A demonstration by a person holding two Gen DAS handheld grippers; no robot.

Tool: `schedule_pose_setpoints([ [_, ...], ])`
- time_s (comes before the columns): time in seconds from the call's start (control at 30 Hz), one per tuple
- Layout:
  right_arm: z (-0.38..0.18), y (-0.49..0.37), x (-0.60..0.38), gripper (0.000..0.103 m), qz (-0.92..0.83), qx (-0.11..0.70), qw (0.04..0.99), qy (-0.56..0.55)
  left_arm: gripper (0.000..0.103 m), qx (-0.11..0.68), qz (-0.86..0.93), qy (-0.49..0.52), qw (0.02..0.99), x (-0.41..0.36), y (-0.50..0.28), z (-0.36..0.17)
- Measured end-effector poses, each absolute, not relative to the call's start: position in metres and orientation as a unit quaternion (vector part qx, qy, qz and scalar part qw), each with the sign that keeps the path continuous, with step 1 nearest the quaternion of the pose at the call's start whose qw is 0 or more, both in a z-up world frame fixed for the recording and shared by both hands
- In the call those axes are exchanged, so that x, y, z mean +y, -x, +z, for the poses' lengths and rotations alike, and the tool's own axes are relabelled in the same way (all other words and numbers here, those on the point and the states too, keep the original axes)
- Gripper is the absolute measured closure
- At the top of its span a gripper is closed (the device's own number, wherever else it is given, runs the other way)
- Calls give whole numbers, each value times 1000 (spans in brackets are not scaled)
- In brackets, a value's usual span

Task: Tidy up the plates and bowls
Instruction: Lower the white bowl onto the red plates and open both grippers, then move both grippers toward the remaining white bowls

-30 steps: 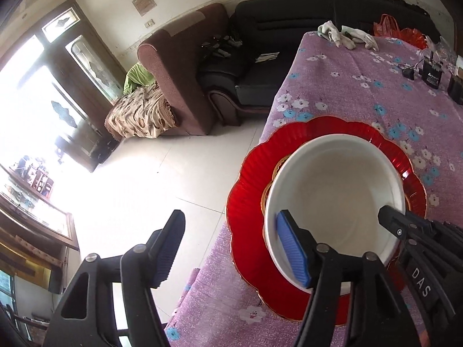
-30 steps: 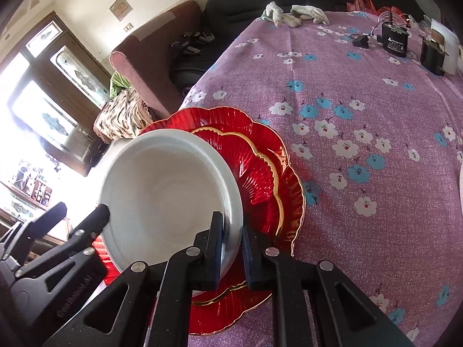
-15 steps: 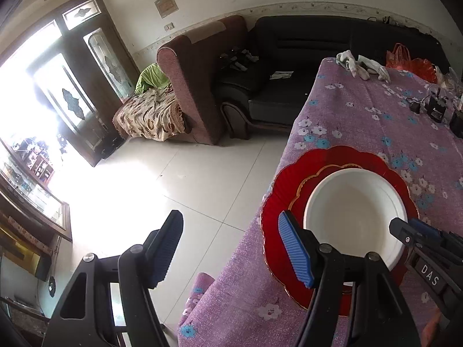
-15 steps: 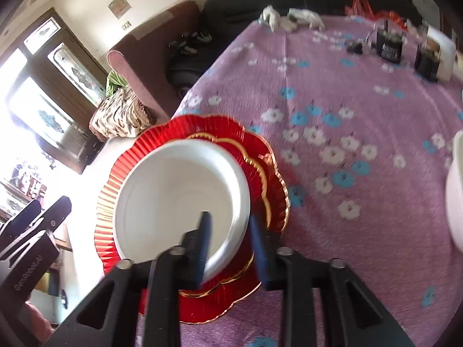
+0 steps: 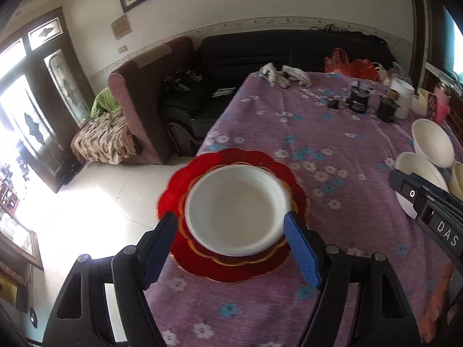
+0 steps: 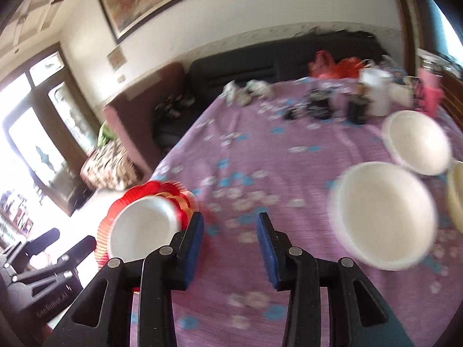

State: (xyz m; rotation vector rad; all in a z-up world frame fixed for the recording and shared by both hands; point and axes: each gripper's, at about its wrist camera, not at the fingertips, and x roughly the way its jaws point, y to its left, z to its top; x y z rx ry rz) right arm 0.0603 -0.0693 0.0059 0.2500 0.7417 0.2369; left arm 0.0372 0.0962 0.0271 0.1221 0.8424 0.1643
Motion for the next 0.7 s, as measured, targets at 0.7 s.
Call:
schedule_pose_setpoints([
  [0.7,-24,-29,-296,61,-33,327,917,-225,28,469,0,-64,881,-35,-74,-9],
])
